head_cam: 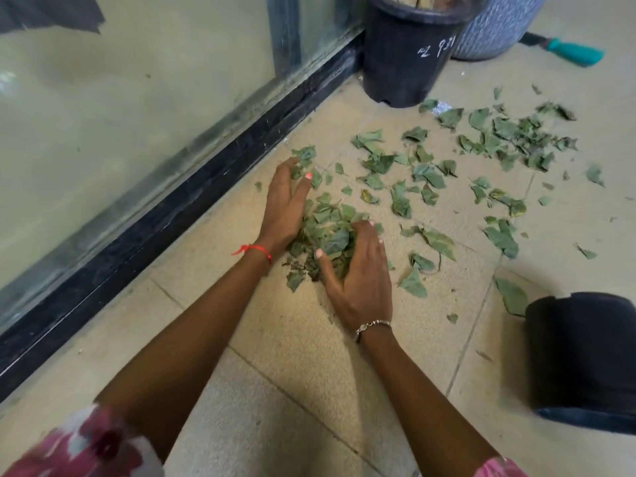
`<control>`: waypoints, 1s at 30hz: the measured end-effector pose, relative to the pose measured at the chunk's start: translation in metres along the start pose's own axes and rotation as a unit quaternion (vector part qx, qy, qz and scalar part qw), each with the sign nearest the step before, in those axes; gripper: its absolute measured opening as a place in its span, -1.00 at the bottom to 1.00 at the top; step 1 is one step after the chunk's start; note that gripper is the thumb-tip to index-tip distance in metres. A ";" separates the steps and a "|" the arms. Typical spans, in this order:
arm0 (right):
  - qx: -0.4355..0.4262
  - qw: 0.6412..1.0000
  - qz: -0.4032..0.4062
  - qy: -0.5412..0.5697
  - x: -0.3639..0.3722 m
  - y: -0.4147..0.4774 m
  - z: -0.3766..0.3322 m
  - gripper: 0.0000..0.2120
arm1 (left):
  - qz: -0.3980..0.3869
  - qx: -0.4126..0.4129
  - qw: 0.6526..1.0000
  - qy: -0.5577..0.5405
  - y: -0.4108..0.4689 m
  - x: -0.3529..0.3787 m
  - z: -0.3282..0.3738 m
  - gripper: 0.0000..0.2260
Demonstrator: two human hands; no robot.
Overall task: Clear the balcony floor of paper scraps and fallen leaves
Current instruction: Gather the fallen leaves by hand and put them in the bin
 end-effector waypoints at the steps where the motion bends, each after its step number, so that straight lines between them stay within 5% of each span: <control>1: 0.001 1.000 -0.005 -0.007 0.001 0.001 -0.001 -0.25 | -0.020 0.007 0.999 0.033 0.015 0.001 0.000 -0.56; 7: 0.007 0.999 -0.029 -0.024 0.005 0.002 0.000 -0.21 | -0.100 0.015 0.983 0.156 0.055 0.010 -0.002 -0.54; 10: 0.008 0.999 -0.038 -0.026 0.006 0.002 0.000 -0.20 | -0.171 0.009 0.985 -0.008 0.041 0.022 0.007 -0.65; 13: 0.010 0.999 -0.044 -0.023 0.007 0.002 0.000 -0.20 | -0.064 0.006 0.995 -0.076 0.037 -0.005 0.006 -0.69; 16: 0.005 0.999 -0.047 -0.020 0.007 0.003 -0.001 -0.22 | -0.006 -0.010 1.000 0.020 0.043 -0.022 -0.012 -0.63; 20: -0.001 0.999 -0.044 -0.021 0.008 0.005 -0.002 -0.25 | -0.060 0.014 0.985 0.159 0.040 0.000 -0.007 -0.61; 26: 0.008 0.999 -0.038 -0.013 0.009 0.004 0.001 -0.26 | -0.230 0.003 0.966 -0.119 0.002 0.041 0.013 -0.64; 30: -0.006 0.999 -0.038 -0.022 0.009 0.005 -0.001 -0.23 | -0.148 -0.031 0.976 -0.159 -0.002 0.015 0.003 -0.70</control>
Point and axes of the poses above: each hand's wrist, its own y-axis towards the middle knuckle, its own x-axis out of the palm, z = x × y, the point moved 10 cm from there along y, towards the middle knuckle, and after that the axes turned 8 degrees about y, right-handed, at the moved point
